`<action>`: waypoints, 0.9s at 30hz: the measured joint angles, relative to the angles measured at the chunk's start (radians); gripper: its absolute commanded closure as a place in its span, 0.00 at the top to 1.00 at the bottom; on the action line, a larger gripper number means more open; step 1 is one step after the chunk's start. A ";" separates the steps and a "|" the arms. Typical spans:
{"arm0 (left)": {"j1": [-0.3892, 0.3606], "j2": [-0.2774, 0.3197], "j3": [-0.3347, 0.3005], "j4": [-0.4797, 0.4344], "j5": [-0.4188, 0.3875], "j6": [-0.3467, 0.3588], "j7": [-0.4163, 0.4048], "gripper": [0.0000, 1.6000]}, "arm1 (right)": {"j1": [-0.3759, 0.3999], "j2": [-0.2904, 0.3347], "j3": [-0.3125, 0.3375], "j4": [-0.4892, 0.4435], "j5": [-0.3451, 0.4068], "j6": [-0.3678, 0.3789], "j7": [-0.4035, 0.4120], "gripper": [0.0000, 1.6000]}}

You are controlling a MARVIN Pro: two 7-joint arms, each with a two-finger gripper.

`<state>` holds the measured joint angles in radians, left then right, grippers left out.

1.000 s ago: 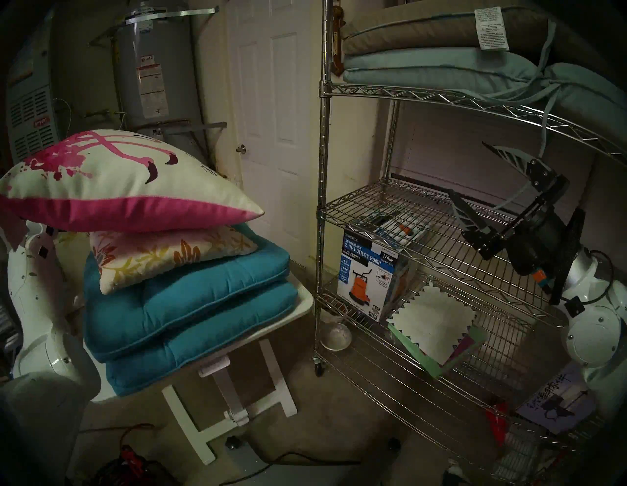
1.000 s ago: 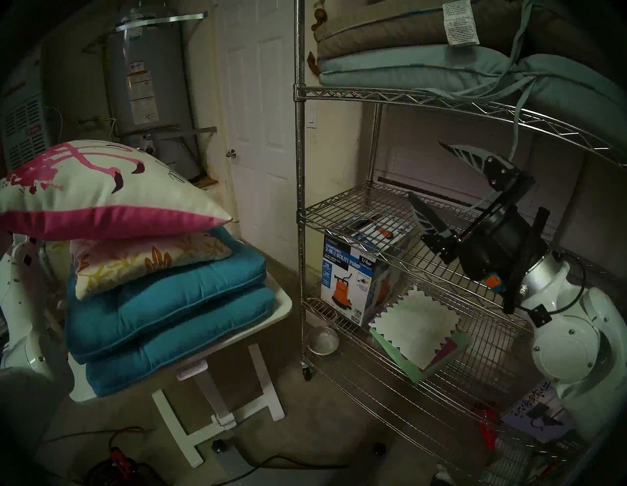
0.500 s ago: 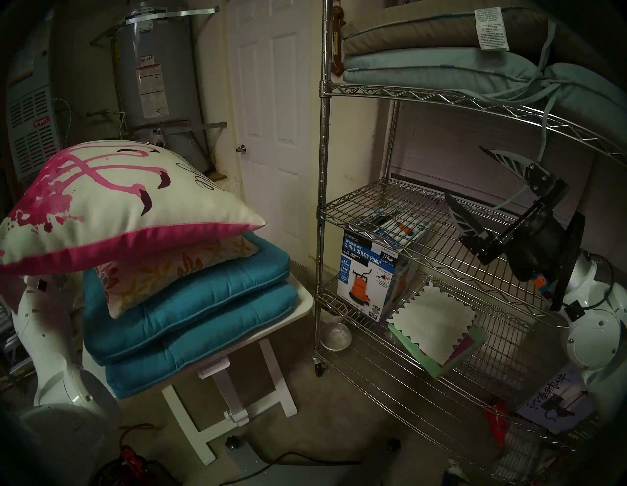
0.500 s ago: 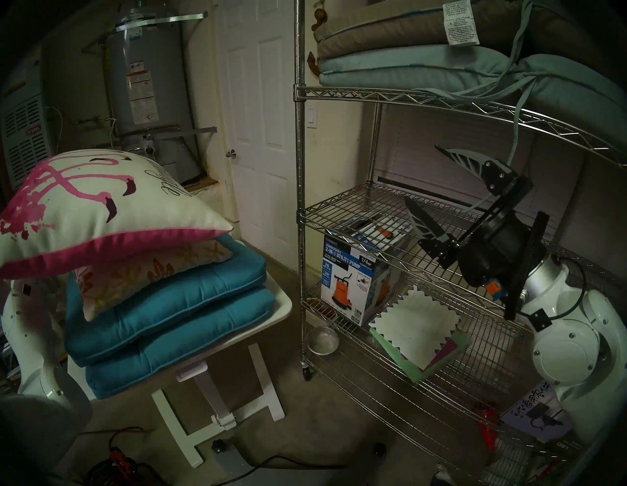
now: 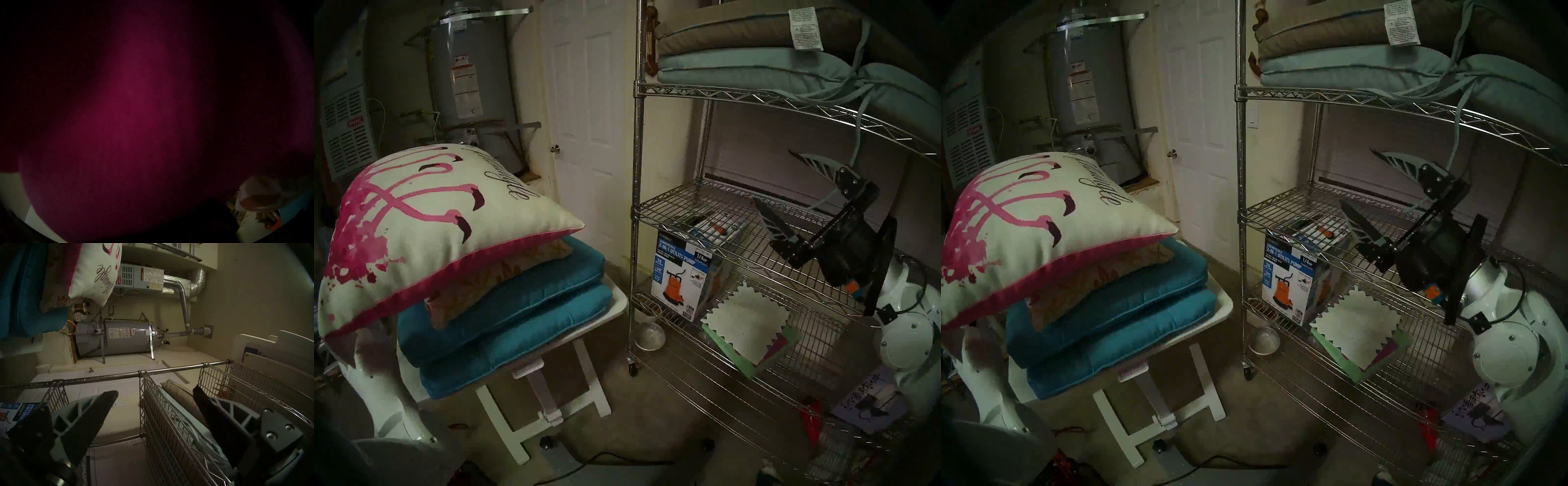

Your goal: Take cushion off the shelf

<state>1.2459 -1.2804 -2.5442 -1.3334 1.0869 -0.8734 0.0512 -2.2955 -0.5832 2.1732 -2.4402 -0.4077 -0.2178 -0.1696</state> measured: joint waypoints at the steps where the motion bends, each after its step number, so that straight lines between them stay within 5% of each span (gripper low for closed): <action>1: 0.012 -0.012 -0.005 -0.013 -0.008 -0.001 -0.003 0.00 | 0.000 0.001 -0.003 0.000 0.000 -0.001 0.000 1.00; 13: 0.105 -0.139 -0.039 -0.191 -0.083 0.012 -0.060 0.00 | 0.001 0.014 -0.040 0.000 -0.009 -0.007 0.000 1.00; 27: 0.138 -0.220 -0.043 -0.348 -0.189 0.164 -0.214 0.00 | 0.009 0.022 -0.075 0.001 -0.038 0.017 -0.003 1.00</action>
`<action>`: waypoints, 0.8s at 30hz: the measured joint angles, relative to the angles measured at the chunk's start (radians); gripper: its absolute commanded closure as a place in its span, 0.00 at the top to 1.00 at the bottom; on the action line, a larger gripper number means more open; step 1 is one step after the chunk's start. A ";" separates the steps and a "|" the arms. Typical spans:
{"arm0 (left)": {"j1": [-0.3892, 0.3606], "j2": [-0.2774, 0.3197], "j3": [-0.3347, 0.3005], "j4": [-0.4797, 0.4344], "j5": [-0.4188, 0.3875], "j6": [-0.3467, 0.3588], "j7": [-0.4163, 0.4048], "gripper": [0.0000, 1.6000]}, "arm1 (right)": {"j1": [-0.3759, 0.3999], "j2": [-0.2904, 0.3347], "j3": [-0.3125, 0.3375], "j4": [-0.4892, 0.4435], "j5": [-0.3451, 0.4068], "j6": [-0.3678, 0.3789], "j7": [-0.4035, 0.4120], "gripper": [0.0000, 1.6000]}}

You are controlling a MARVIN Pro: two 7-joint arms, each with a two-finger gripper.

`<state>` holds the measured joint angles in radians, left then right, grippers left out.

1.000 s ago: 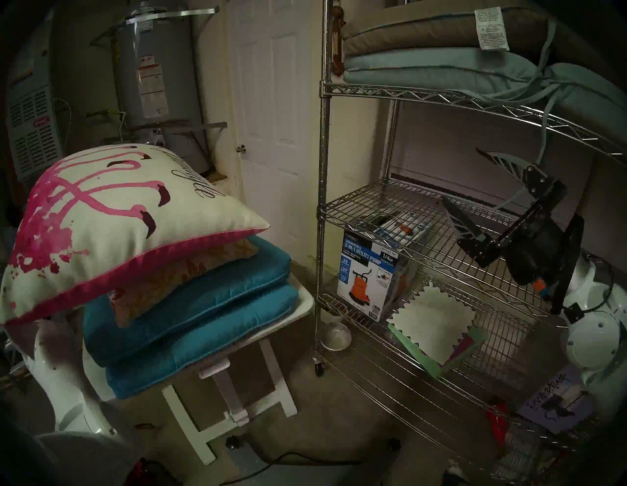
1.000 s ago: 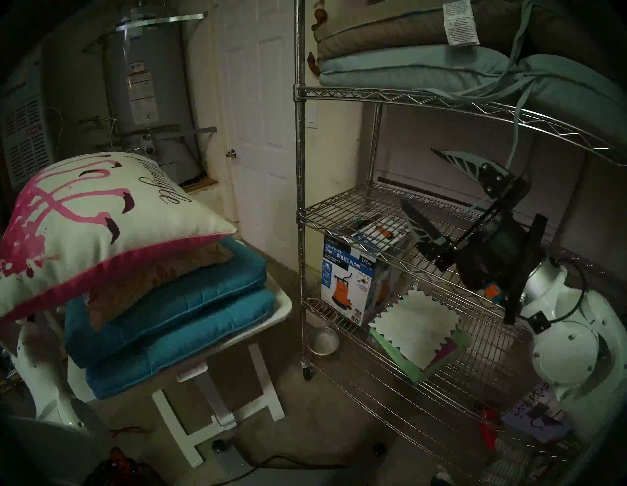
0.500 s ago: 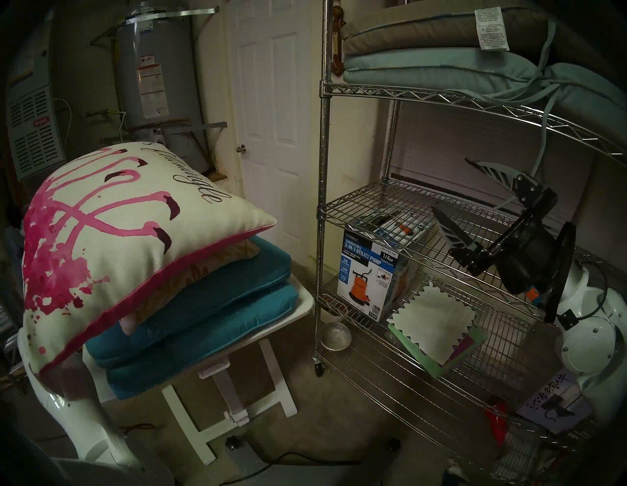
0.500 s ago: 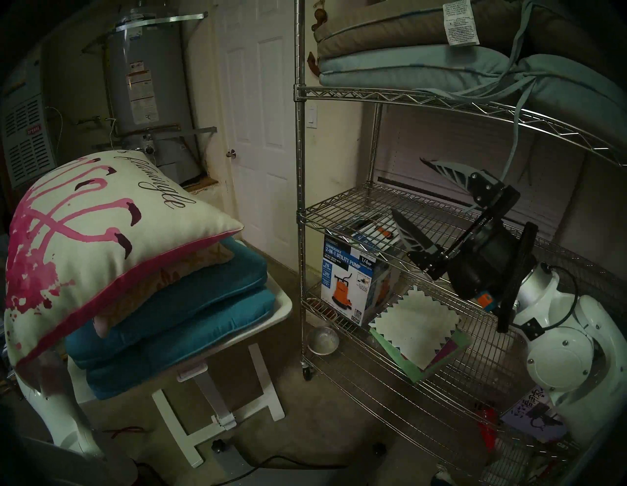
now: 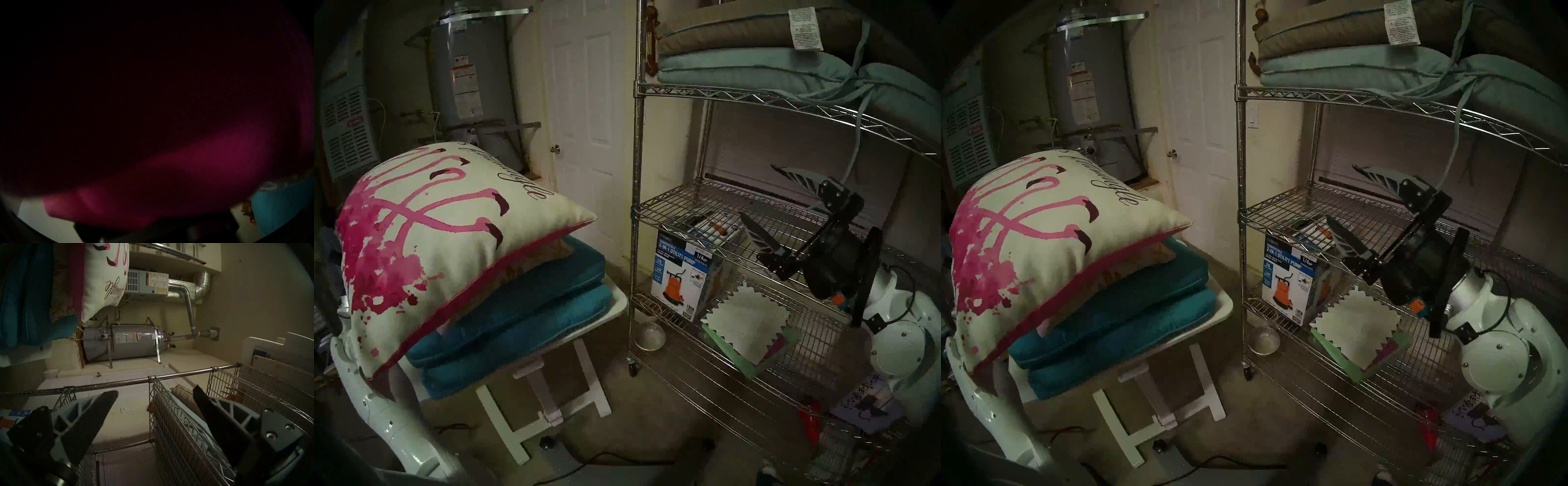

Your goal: Take cushion off the shelf

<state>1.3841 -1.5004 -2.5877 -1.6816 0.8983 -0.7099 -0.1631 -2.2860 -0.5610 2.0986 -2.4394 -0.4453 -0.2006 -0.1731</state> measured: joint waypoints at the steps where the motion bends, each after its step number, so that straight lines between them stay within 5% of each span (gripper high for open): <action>1: 0.000 -0.002 0.000 -0.005 -0.004 0.007 -0.007 0.00 | 0.000 0.000 -0.001 0.000 -0.001 0.001 0.000 1.00; 2: 0.001 -0.005 0.000 -0.009 -0.008 0.014 -0.013 0.36 | 0.001 0.000 -0.001 0.000 -0.003 0.003 0.000 1.00; 3: 0.001 -0.008 0.000 -0.016 -0.015 0.025 -0.023 0.48 | 0.001 0.000 -0.002 0.000 -0.005 0.005 -0.001 1.00; 4: 0.001 -0.013 0.000 -0.027 -0.023 0.042 -0.037 1.00 | 0.002 -0.001 -0.003 0.000 -0.007 0.008 -0.001 1.00; 11: -0.003 -0.030 0.000 -0.072 -0.040 0.126 -0.101 1.00 | 0.003 -0.010 -0.003 0.000 -0.022 0.021 -0.004 1.00; 24: -0.004 -0.020 -0.002 -0.118 -0.039 0.178 -0.164 1.00 | 0.006 -0.018 -0.004 0.001 -0.035 0.025 -0.007 1.00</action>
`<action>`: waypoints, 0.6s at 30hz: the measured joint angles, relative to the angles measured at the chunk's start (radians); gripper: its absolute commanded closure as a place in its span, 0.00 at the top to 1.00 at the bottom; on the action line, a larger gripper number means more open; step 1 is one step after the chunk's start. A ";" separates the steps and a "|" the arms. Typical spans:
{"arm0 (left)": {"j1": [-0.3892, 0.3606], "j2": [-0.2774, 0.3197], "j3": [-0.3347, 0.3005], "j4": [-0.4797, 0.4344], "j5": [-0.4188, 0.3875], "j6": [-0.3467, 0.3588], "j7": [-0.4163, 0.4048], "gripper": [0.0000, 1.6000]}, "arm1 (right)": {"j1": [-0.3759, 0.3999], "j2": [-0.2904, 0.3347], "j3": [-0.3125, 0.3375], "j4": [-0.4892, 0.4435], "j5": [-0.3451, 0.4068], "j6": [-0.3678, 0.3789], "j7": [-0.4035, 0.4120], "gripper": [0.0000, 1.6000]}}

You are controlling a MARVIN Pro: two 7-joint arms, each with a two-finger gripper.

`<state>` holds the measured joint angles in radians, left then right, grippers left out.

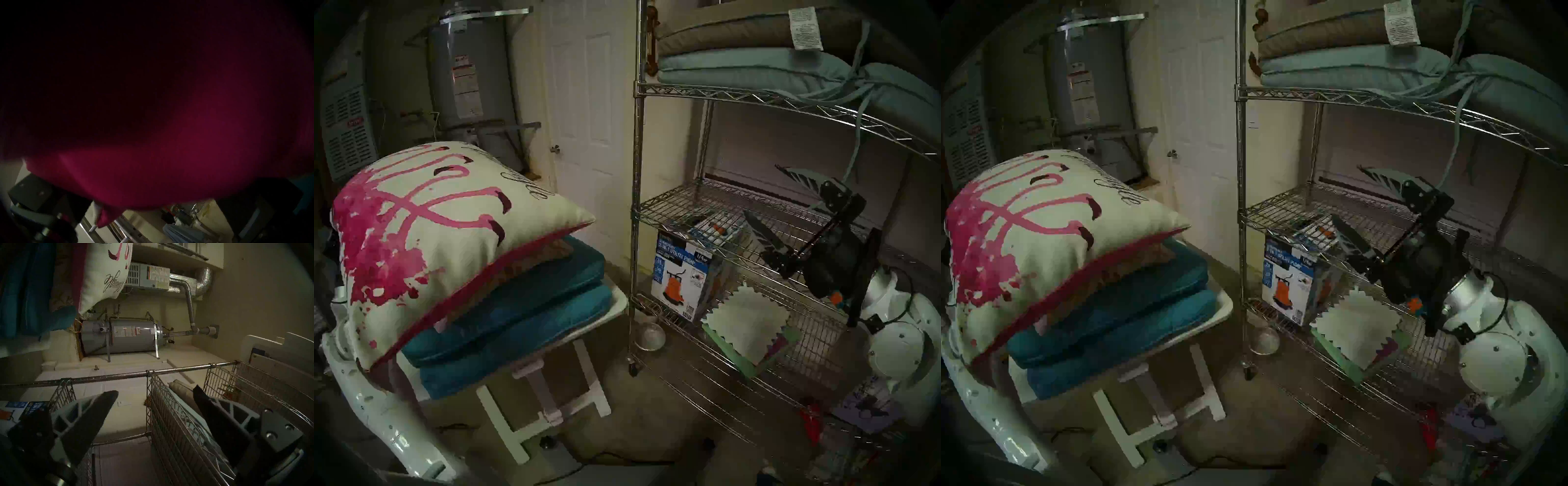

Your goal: Take cushion off the shelf

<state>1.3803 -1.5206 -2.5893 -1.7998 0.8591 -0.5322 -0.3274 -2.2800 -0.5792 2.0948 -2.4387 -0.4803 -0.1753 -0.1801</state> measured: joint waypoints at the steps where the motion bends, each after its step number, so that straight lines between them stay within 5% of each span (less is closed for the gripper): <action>1: 0.000 0.001 -0.001 -0.003 0.000 0.003 -0.005 1.00 | 0.001 0.000 -0.002 0.000 -0.001 0.000 0.000 1.00; 18: -0.008 0.020 -0.073 -0.024 -0.013 0.047 -0.059 1.00 | 0.013 0.017 -0.039 0.000 -0.014 -0.002 -0.004 1.00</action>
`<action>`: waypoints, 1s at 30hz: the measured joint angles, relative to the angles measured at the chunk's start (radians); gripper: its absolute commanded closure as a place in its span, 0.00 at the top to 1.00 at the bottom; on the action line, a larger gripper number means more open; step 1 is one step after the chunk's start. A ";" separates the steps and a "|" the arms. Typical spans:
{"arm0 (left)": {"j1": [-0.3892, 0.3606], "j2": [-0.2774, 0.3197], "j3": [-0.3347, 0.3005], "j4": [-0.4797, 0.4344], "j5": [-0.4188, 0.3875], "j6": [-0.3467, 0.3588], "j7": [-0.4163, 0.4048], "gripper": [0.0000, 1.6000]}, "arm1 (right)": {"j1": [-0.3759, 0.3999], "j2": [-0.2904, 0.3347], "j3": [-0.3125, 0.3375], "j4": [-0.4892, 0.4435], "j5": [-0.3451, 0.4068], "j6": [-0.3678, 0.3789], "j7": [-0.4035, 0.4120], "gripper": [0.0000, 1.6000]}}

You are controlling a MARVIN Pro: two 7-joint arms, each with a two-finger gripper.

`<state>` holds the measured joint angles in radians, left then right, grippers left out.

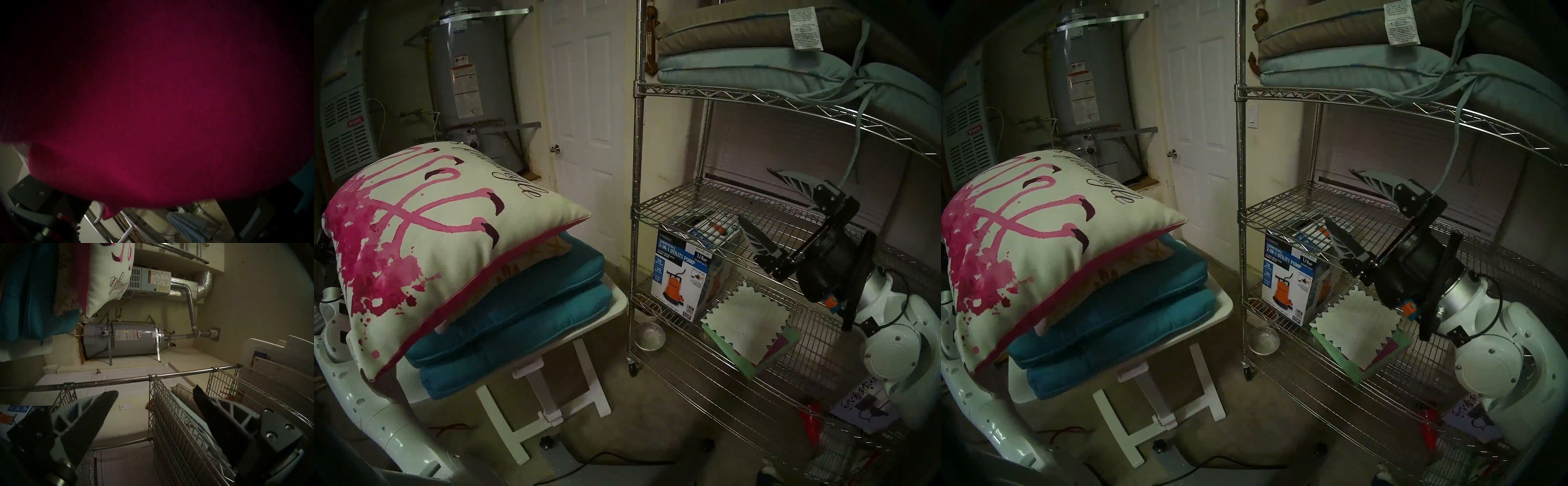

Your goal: Take cushion off the shelf

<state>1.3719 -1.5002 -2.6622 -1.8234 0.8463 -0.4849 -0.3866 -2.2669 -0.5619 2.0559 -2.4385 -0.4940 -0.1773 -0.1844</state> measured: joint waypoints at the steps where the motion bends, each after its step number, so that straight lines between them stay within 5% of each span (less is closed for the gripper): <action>1: -0.001 0.003 -0.006 0.000 -0.001 0.003 -0.003 1.00 | 0.001 0.001 -0.002 0.000 -0.001 0.000 0.000 1.00; 30: -0.016 0.043 -0.107 -0.006 -0.018 0.027 -0.044 1.00 | 0.045 0.033 -0.105 0.001 -0.030 0.054 -0.013 1.00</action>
<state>1.3564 -1.4573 -2.7693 -1.8289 0.8287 -0.4576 -0.4304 -2.2217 -0.5290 1.9508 -2.4376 -0.5237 -0.1229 -0.1978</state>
